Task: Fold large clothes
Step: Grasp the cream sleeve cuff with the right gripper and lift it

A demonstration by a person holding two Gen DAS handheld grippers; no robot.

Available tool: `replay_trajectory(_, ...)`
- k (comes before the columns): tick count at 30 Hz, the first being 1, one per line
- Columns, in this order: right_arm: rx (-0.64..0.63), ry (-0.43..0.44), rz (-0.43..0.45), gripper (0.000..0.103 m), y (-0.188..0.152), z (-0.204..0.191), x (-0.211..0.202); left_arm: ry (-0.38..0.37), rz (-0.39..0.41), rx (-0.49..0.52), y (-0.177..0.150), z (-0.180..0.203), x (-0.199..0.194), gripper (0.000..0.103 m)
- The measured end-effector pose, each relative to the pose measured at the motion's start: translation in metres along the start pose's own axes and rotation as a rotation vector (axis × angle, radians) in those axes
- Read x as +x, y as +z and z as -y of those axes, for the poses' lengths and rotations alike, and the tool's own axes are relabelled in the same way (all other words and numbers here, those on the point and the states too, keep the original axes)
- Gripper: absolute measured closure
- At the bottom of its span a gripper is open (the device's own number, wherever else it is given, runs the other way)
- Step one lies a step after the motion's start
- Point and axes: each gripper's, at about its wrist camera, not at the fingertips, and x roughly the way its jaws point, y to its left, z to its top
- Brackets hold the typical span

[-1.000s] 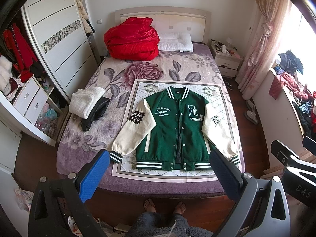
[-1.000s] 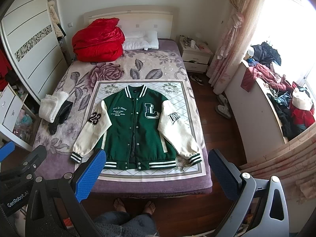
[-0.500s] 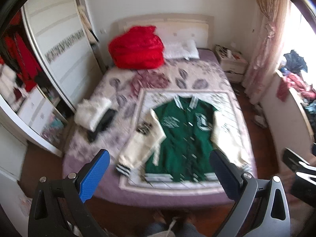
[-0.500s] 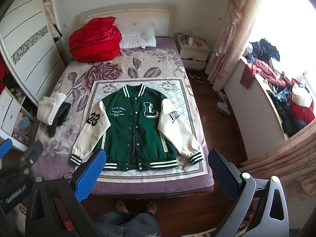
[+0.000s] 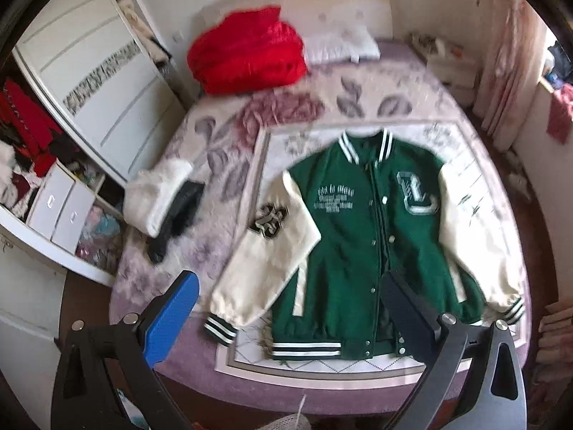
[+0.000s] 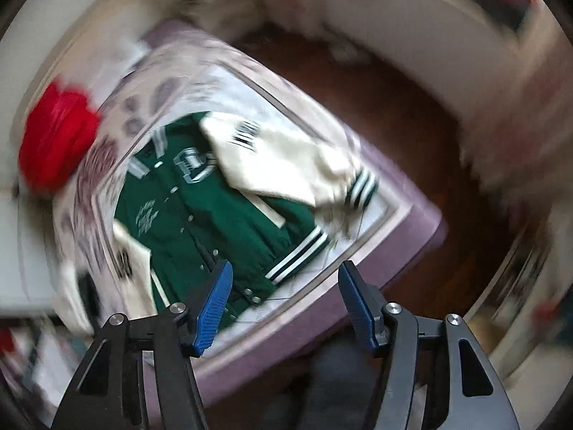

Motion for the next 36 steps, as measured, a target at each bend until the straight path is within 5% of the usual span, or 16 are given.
replay_trajectory(2,0.138,0.037,-0.047,0.025,0.014,0.042,0.060,0.036,-0.049,-0.005,-0.003,0.022,0.040,0.000)
replay_trajectory(10,0.575,0.159,-0.187,0.024,0.046,0.163,0.316,0.083,-0.264,0.011,-0.031,0.104,0.186,0.000)
replay_trajectory(15,0.770,0.329,-0.067,0.021,0.056,0.192,0.401,0.096,-0.313,0.015,-0.039,0.136,0.250,0.000)
replay_trajectory(18,0.839,0.322,0.069,0.019,0.059,0.190,0.409,0.092,-0.311,0.019,-0.038,0.152,0.278,0.000)
replay_trajectory(19,0.847,0.308,0.124,0.029,0.060,0.187,0.406,0.091,-0.302,0.027,-0.035,0.158,0.287,0.000)
replay_trajectory(20,0.846,0.295,0.174,0.070,0.062,0.183,0.402,0.086,-0.297,0.032,-0.033,0.161,0.294,0.000)
replay_trajectory(21,0.842,0.285,0.190,0.077,0.064,0.180,0.400,0.078,-0.290,0.031,-0.031,0.162,0.300,0.000)
replay_trajectory(29,0.625,0.204,0.319,0.087,0.122,0.114,0.332,0.095,-0.246,0.013,-0.016,0.135,0.328,0.000)
replay_trajectory(33,0.386,0.230,0.369,0.087,0.147,0.027,0.281,0.109,-0.284,-0.062,-0.012,0.093,0.343,0.000)
replay_trajectory(36,0.192,0.274,0.353,0.088,0.159,-0.074,0.266,0.116,-0.313,-0.160,-0.009,0.053,0.349,0.000)
